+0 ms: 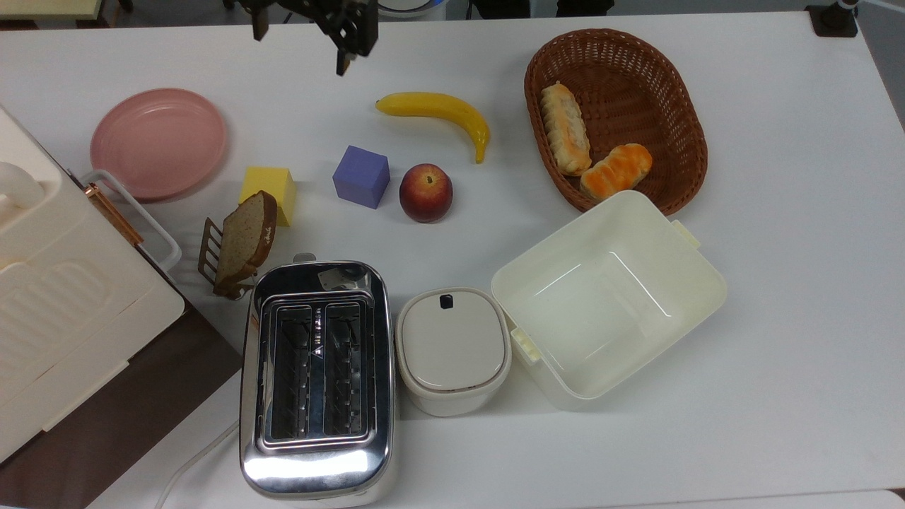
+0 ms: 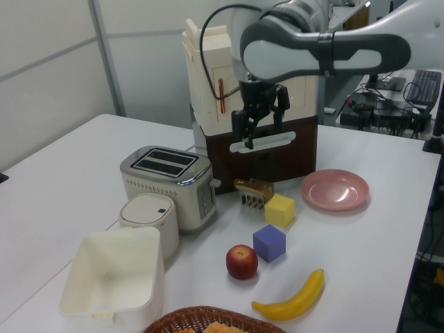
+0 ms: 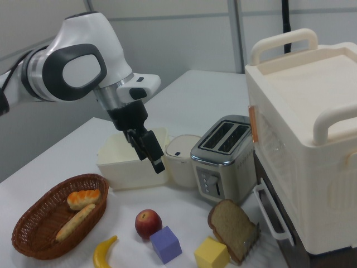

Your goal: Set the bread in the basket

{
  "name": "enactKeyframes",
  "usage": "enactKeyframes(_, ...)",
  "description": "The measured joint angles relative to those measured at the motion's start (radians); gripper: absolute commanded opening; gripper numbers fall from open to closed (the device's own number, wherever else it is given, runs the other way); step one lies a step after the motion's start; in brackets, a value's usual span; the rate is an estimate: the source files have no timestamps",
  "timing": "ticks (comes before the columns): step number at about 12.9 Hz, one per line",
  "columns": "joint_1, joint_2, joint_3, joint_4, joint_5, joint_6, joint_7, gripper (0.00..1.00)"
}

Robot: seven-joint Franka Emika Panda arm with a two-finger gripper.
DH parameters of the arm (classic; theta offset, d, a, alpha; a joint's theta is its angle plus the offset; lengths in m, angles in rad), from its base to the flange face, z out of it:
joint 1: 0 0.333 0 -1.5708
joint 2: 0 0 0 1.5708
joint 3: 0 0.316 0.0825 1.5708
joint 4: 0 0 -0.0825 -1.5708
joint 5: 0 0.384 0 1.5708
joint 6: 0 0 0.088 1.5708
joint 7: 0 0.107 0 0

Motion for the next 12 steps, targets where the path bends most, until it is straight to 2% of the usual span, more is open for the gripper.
enactKeyframes(2,-0.012,-0.014,0.0,0.0,0.033,-0.033,-0.084,1.0)
enactKeyframes(6,-0.006,-0.025,0.001,0.0,0.043,-0.042,-0.101,1.0)
enactKeyframes(10,0.058,-0.027,-0.055,0.0,0.057,-0.052,-0.105,1.0)
enactKeyframes(12,0.061,-0.032,-0.061,-0.001,0.066,-0.053,-0.125,1.0)
